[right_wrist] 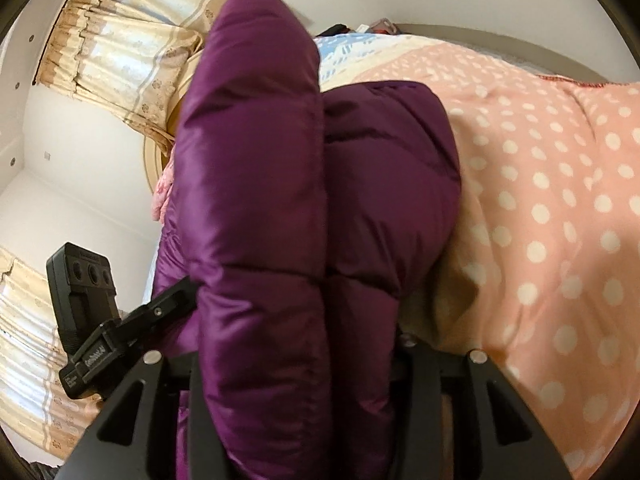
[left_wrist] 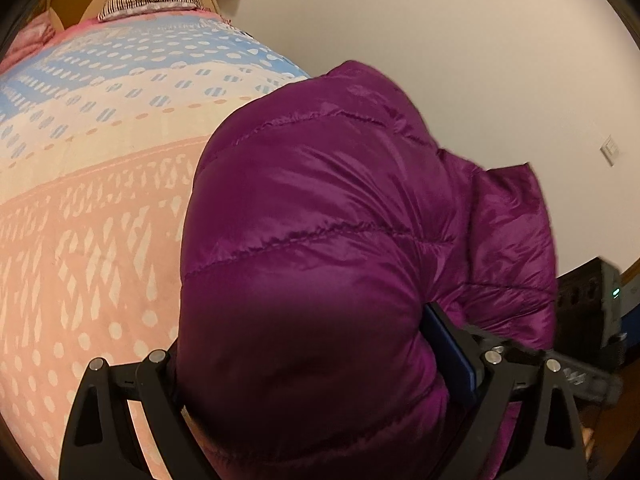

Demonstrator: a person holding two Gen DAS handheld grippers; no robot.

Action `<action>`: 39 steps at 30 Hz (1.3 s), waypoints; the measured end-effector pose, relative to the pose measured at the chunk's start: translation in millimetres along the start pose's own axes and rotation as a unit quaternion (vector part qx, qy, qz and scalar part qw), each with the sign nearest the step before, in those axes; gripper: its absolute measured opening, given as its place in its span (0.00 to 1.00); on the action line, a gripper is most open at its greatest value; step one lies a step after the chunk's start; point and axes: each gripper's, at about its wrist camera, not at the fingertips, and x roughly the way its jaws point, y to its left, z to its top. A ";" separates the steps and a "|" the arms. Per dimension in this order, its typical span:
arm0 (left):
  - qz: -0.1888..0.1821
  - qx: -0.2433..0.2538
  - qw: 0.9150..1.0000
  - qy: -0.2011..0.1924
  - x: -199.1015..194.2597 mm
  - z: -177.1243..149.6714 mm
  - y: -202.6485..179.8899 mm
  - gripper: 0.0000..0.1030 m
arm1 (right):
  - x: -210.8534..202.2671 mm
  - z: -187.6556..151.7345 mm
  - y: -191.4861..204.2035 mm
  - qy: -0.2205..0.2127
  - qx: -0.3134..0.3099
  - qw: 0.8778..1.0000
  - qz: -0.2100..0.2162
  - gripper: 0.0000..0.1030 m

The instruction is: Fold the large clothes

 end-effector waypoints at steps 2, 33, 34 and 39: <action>-0.001 -0.003 1.000 0.000 4.4 -3.2 3.9 0.98 | -1.8 0.7 -4.2 0.000 0.008 1.000 0.002 0.40; 0.176 0.105 0.978 -0.043 21.1 60.4 -38.1 0.99 | -11.5 25.8 17.7 -0.090 -0.074 0.965 -0.233 0.33; 0.176 0.103 0.978 -0.042 25.0 58.8 -35.5 0.99 | -9.8 27.5 18.4 -0.089 -0.070 0.967 -0.230 0.33; 0.172 0.086 0.981 -0.032 46.6 58.3 -25.2 0.99 | -6.9 29.6 11.4 -0.081 -0.053 0.972 -0.213 0.33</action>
